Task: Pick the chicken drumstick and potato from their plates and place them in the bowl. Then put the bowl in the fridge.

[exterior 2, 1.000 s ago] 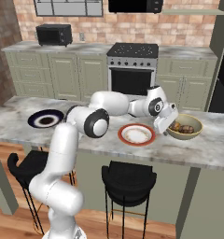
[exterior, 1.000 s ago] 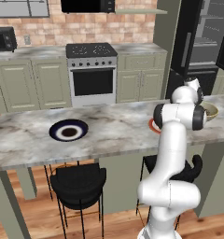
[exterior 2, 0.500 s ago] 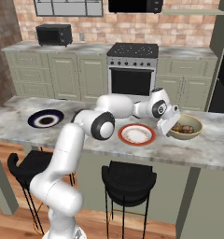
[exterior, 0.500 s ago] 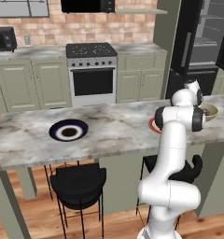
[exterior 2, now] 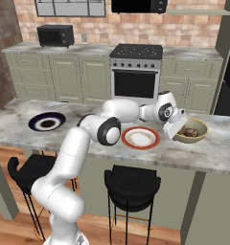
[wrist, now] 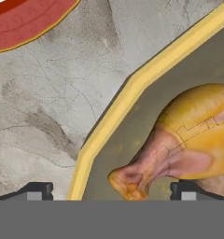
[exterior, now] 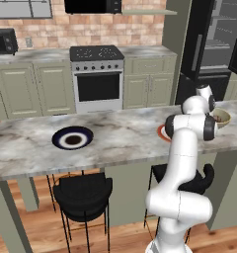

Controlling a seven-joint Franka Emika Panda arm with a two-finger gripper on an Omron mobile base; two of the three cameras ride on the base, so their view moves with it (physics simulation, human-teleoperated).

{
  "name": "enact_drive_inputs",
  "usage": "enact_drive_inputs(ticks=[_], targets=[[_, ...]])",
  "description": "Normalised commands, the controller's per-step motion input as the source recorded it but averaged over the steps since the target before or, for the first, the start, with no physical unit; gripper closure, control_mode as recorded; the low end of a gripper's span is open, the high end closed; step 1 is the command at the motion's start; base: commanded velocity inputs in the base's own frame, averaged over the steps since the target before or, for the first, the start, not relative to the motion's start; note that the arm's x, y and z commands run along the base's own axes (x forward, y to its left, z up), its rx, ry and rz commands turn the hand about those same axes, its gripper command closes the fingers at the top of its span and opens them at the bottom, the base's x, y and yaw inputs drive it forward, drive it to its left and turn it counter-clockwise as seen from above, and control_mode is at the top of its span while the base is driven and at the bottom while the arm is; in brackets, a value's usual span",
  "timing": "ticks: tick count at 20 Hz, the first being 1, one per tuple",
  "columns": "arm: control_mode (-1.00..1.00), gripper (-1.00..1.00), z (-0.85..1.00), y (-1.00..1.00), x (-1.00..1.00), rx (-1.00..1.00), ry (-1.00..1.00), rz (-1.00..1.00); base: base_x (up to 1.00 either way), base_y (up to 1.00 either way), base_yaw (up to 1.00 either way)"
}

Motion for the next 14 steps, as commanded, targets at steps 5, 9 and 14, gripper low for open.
enact_drive_inputs(ticks=[5,9,14], targets=[[-1.00,1.00,-0.06,0.00,-0.07,0.01,0.00,0.00,0.00,0.00,0.00],[-1.00,1.00,-0.02,0.00,-0.07,0.06,0.00,0.00,0.00,0.00,0.00],[-1.00,1.00,-0.01,0.01,-0.07,0.09,0.00,0.00,0.00,0.00,0.00]])
